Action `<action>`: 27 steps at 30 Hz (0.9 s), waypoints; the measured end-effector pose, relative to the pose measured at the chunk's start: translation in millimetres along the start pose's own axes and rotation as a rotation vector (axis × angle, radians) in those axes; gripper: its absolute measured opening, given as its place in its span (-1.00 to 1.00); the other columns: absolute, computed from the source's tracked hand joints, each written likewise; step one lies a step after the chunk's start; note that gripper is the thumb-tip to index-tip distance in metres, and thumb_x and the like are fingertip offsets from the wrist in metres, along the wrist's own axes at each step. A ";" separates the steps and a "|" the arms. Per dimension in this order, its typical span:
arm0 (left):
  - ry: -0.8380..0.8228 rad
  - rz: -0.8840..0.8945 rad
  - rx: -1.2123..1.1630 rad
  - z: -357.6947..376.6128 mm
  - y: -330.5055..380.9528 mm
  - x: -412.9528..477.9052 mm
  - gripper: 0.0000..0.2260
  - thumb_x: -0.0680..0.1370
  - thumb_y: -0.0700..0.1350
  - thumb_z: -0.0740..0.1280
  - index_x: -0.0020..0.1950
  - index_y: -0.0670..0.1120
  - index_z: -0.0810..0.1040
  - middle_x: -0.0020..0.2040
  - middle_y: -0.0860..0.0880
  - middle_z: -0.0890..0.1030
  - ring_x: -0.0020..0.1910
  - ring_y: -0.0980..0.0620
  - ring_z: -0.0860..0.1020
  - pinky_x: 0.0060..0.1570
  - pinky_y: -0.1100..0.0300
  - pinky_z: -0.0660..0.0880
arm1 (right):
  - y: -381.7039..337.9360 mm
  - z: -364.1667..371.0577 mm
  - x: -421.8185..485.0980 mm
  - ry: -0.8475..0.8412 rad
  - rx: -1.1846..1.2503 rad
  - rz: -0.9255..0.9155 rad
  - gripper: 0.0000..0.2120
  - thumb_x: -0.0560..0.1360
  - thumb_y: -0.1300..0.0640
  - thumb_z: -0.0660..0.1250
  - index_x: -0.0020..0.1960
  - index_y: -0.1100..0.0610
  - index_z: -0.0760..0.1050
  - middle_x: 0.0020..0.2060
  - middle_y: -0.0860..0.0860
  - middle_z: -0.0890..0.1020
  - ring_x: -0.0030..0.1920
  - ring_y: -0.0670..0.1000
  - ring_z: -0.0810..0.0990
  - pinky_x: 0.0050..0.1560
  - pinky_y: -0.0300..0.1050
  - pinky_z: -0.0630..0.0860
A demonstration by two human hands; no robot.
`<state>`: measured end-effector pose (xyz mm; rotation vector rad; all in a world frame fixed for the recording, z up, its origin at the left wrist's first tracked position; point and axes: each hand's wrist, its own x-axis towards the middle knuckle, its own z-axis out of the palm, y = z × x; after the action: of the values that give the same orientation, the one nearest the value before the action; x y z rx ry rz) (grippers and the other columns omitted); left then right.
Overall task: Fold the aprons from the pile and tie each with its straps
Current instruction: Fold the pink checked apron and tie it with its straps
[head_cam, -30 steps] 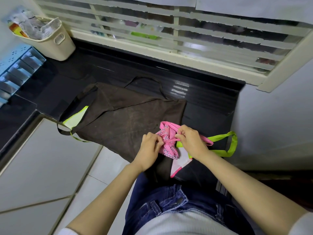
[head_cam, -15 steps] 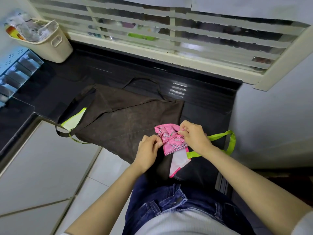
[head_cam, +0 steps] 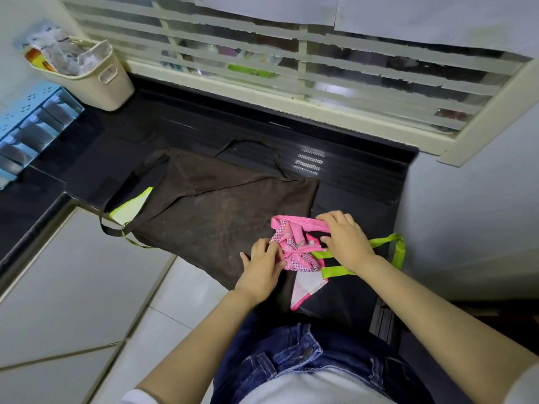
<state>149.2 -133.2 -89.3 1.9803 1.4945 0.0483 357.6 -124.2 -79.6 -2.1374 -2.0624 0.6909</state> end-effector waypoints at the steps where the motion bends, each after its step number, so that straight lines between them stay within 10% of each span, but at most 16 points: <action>1: -0.035 0.007 -0.013 0.1 -0.1 0.8 -0.83 0.58 -0.09 0.26 0.12 -0.10 0.36 0.19 -0.03 0.31 0.40 -0.08 0.17 0.38 -0.31 -0.02 | 2.0 1.0 1.2 -0.059 -0.049 0.019 -0.56 0.55 0.10 0.27 0.40 0.02 0.27 0.29 -0.01 0.36 0.27 0.05 0.34 0.28 -0.04 0.33; 6: -0.119 0.062 0.044 0.8 -8.3 8.7 -0.56 0.51 -0.13 0.37 0.31 -0.10 0.25 0.44 -0.03 0.18 0.53 -0.03 -0.15 0.39 -0.30 -0.17 | 5.0 -1.8 6.5 -0.129 -0.079 0.090 -0.80 0.60 0.11 0.18 0.18 0.12 0.46 0.10 0.06 0.46 0.13 0.12 0.49 0.05 0.03 0.48; 20: -0.144 0.125 -0.031 -32.4 3.9 103.4 -0.56 0.44 -0.18 0.44 0.22 -0.09 0.31 0.39 -0.01 0.25 0.53 -0.07 -0.09 0.34 -0.37 -0.21 | -10.7 -49.0 51.5 0.121 0.211 0.112 -0.78 0.62 0.09 0.11 0.03 0.18 0.48 -0.16 0.09 0.63 -0.18 0.10 0.60 -0.12 0.09 0.56; 27: -0.078 0.180 -0.164 -43.3 2.3 116.8 -0.75 0.52 -0.14 0.34 0.17 -0.08 0.40 0.19 -0.03 0.41 0.33 -0.07 0.32 0.40 -0.22 0.05 | -25.8 -82.2 77.7 0.204 0.353 0.052 -0.81 0.60 0.07 0.13 -0.01 0.09 0.49 -0.20 0.06 0.65 -0.15 0.13 0.62 -0.06 0.13 0.55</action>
<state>174.8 -11.3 -93.8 1.9554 1.2200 0.1626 363.8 -27.1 -16.4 -1.9740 -1.6483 0.7435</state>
